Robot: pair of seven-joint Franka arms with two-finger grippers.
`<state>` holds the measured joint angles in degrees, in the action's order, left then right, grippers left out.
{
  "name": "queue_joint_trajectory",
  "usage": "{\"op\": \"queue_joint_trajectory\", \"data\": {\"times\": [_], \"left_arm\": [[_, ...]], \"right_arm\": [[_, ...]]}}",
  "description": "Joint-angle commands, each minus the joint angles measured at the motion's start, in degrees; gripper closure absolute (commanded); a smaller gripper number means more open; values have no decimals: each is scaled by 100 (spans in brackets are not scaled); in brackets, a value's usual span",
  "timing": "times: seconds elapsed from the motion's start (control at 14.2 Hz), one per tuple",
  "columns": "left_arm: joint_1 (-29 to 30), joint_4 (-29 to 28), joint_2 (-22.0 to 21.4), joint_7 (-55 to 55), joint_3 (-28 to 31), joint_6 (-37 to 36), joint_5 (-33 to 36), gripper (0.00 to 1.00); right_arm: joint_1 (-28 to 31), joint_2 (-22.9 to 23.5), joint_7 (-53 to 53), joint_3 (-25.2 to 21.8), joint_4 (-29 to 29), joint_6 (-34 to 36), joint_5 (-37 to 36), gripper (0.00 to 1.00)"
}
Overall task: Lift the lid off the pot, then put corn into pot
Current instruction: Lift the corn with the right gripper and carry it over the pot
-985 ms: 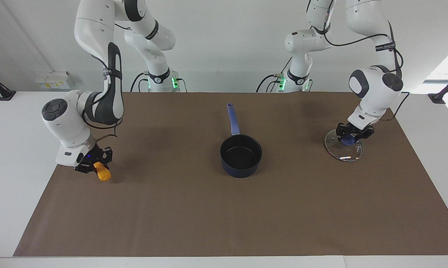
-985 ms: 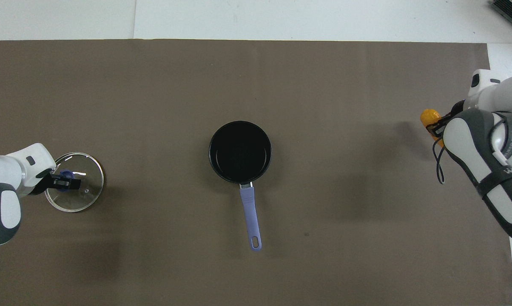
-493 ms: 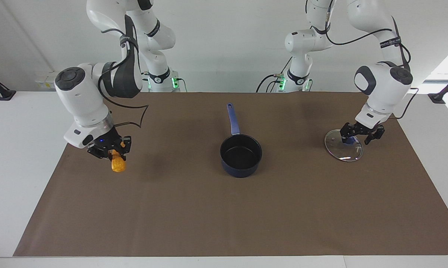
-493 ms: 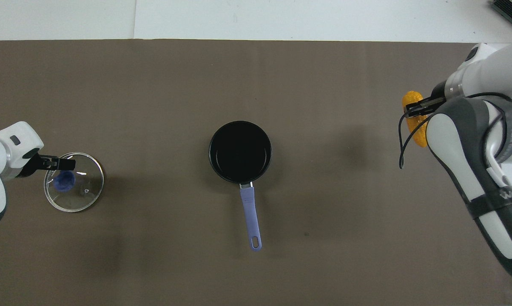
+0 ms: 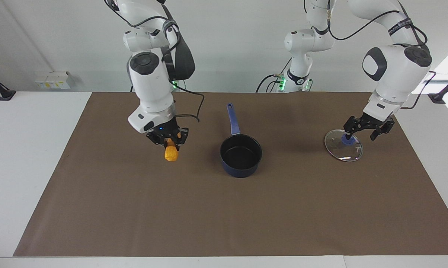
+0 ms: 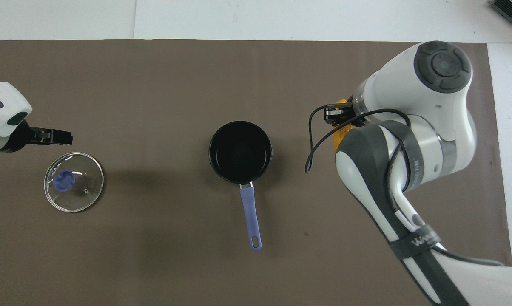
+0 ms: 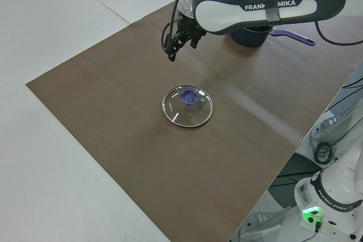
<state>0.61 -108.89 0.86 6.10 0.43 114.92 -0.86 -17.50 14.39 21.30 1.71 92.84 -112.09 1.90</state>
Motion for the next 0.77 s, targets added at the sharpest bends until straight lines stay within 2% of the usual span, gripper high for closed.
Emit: {"op": "queue_joint_trajectory", "data": {"times": [0.0, 0.28, 0.49, 0.7], "left_arm": [[-105, 639, 108, -310, 27, -732, 42, 0], [-114, 1316, 64, -609, 18, -1611, 33, 0], [-158, 1309, -312, -767, -70, -2016, 33, 0], [-202, 1308, -446, -759, -105, -2149, 42, 0]], "right_arm": [[37, -95, 470, 312, -11, 74, 302, 100], [19, -130, 506, 549, -3, 126, 328, 100], [19, -156, 524, 576, 6, 117, 425, 100], [10, -156, 524, 646, 6, 99, 592, 100]]}}
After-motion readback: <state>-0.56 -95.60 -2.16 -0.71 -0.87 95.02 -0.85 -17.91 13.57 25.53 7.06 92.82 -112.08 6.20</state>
